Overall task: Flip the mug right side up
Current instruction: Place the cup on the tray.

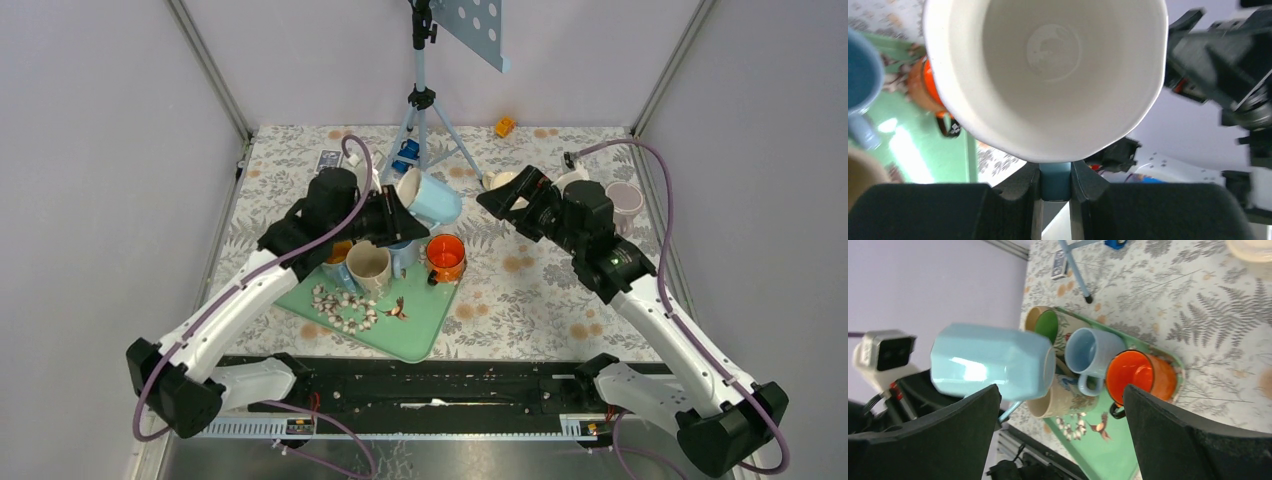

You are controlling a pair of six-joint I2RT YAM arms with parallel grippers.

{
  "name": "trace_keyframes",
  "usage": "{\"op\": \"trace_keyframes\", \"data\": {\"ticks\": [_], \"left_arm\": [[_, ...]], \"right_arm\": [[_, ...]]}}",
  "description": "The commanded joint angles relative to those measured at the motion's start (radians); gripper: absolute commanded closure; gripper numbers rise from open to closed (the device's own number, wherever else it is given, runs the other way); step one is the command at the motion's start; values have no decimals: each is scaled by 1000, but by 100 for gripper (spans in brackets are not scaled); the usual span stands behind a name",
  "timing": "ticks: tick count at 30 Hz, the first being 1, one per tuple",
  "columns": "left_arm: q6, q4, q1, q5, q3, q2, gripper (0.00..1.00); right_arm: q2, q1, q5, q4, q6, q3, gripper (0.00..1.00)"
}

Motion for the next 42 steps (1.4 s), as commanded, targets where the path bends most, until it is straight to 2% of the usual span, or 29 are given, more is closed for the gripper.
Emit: {"op": "trace_keyframes", "data": {"ticks": [1,11,17,26,42], "left_arm": [[152,-121,-47,-84,65,-93,100],[161,-273,-288,-335,28,-94,100],[146,-356,-385,-515,26,-46,100],[129,-397,-438,-596,2,21,100],[101,-418,-447,-674,-90,68,100]], "right_arm": [[34,6,87,-182,-122,81,0],[91,6,121,-209,-165,85,0],[93,6,147,-214,-196,77,0],[70,6,161,-203,-209,58,0],[42,5,158,-179,-232,30,0]]}}
